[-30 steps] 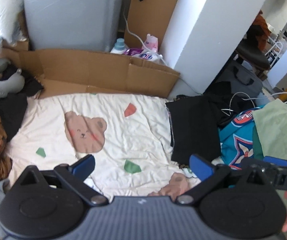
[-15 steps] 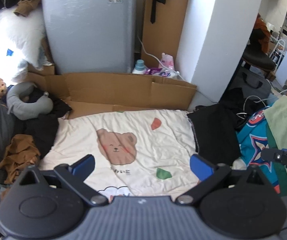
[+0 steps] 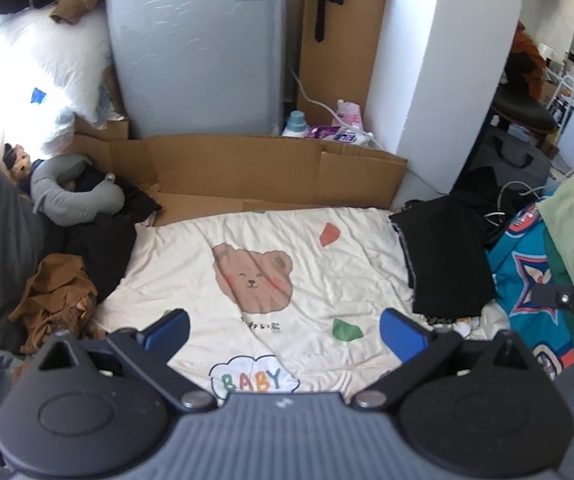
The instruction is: Fold clothes
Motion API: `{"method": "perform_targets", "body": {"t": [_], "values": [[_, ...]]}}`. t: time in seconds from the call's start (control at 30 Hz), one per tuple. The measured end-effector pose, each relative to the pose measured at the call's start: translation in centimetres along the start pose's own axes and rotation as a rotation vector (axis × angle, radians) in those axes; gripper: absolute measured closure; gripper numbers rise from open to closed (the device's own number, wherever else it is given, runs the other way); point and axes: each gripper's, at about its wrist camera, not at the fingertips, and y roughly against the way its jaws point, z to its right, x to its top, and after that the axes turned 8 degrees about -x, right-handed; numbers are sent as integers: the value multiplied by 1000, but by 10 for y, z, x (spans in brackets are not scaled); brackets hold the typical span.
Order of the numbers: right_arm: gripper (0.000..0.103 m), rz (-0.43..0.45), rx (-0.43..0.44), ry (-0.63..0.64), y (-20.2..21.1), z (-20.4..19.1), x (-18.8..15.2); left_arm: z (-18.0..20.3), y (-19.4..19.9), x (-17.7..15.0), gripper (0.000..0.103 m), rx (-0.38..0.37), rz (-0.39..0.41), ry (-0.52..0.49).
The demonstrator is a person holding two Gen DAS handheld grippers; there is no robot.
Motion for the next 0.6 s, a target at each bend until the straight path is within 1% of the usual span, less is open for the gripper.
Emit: {"method": "perform_targets", "body": {"t": [0.07, 0.13, 0.3, 0.43, 0.6], "values": [[1, 5, -5, 5, 1, 2, -5, -1, 4, -5, 1, 12, 21, 16], [1, 14, 5, 8, 2, 4, -11, 1, 5, -9, 1, 18, 24, 19], [1, 44, 48, 47, 10, 3, -24, 10, 8, -22, 1, 19, 23, -5], [1, 70, 64, 52, 18, 1, -31, 12, 8, -31, 1, 21, 14, 18], [1, 81, 86, 45, 21, 0, -42, 13, 8, -43, 1, 35, 26, 62]]}}
